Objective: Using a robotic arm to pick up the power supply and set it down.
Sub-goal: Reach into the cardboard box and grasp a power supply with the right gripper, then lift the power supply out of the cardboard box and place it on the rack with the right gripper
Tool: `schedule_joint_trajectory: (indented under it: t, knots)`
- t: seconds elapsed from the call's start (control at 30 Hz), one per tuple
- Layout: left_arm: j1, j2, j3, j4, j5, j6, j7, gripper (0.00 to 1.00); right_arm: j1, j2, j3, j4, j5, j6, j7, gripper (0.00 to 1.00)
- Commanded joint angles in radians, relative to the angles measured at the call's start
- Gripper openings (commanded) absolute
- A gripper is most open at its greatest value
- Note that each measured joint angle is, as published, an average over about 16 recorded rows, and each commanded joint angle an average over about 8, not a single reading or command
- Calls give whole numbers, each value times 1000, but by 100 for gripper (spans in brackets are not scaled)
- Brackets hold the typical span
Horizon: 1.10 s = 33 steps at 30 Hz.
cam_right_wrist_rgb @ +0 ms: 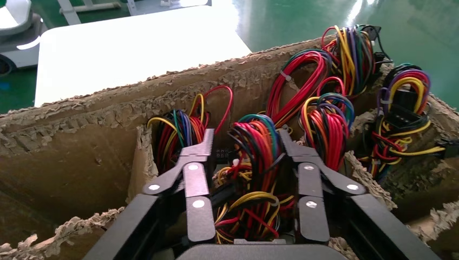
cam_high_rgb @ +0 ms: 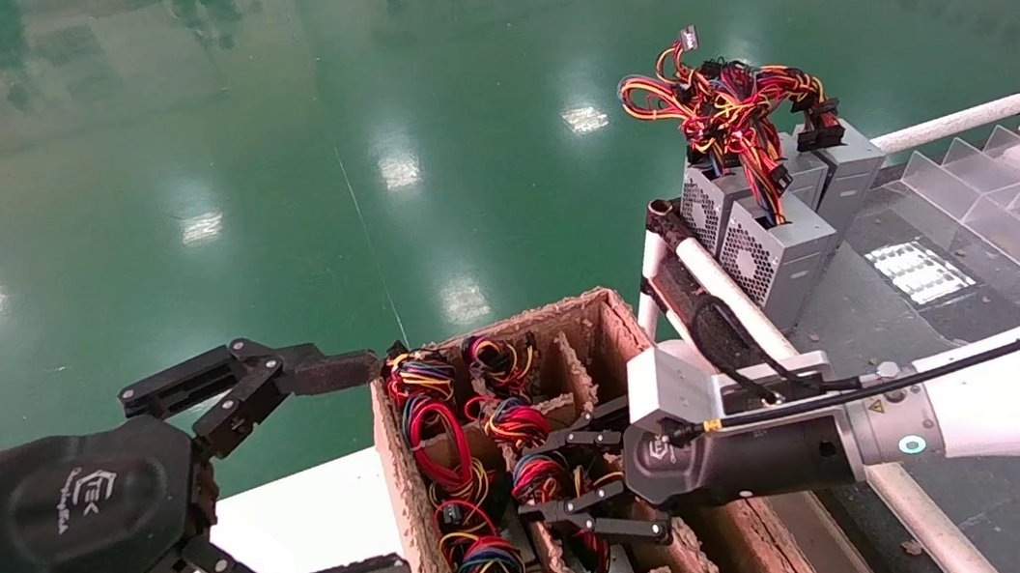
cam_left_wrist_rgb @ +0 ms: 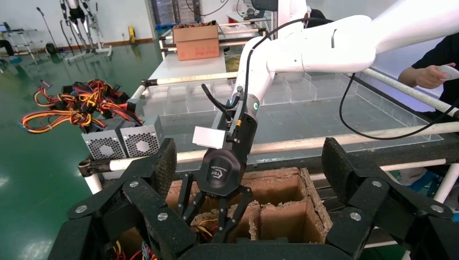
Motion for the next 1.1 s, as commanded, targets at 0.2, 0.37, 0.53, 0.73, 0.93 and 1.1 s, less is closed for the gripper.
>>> schedule_joint_trajectory:
  t: [0.2, 0.37, 0.53, 0.73, 0.93, 1.1]
  knots:
    - [0, 0, 0, 0, 0, 0, 0, 100, 8, -6, 2, -40, 5, -12, -25, 0]
    - [0, 0, 0, 0, 0, 0, 0, 100, 10, -10, 5, -63, 11, -20, -43, 0]
    - [0, 0, 1, 0, 0, 0, 0, 100, 14, 0, 17, -75, 31, -35, -55, 0]
    - [0, 0, 1, 0, 0, 0, 0, 100, 18, 44, 43, -50, 69, -52, -75, 0]
    - [0, 0, 1, 0, -1, 0, 0, 100, 14, 115, 80, 25, 140, -73, -59, 0]
    - [0, 0, 1, 0, -1, 0, 1, 100, 19, 183, 107, 99, 249, -89, 19, 0]
